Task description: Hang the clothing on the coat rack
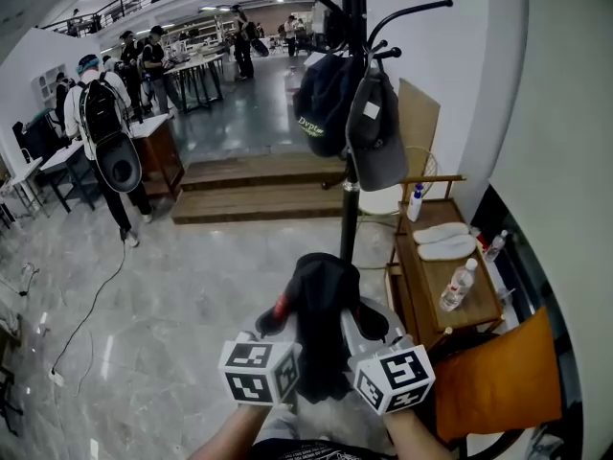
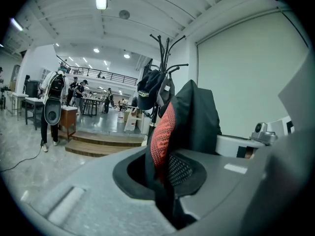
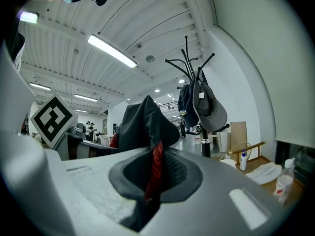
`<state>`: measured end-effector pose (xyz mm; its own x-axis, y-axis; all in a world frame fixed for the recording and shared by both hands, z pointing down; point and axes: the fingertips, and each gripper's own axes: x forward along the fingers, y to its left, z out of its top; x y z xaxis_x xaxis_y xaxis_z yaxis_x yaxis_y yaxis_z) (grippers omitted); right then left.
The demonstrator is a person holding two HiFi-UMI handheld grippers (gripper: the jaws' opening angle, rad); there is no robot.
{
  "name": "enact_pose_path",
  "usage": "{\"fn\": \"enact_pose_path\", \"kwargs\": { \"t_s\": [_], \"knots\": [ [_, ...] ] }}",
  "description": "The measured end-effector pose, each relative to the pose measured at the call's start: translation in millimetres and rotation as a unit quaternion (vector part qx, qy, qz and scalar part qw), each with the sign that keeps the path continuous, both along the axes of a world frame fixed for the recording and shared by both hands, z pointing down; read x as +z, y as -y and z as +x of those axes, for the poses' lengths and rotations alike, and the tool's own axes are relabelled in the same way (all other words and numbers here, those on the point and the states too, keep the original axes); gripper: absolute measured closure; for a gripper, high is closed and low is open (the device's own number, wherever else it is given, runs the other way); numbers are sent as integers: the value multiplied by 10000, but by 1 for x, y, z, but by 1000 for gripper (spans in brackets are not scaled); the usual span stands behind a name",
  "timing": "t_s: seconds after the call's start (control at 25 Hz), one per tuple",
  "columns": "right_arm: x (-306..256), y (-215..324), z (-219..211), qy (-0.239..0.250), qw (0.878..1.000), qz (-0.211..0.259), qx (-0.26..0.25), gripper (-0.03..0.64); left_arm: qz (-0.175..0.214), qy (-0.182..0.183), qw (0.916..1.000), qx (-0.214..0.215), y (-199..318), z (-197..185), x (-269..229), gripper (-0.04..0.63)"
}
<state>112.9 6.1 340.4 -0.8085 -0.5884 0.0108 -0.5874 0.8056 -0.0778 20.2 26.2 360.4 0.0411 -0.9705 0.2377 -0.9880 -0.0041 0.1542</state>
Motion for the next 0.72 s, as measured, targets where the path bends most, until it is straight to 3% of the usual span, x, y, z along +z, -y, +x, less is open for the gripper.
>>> {"fn": "enact_pose_path", "kwargs": {
  "t_s": [0.72],
  "knots": [
    [1,72,-31,-195,9985,-32,517,592,-20,-208,9985,508,85,-35,4,563]
  ]
}}
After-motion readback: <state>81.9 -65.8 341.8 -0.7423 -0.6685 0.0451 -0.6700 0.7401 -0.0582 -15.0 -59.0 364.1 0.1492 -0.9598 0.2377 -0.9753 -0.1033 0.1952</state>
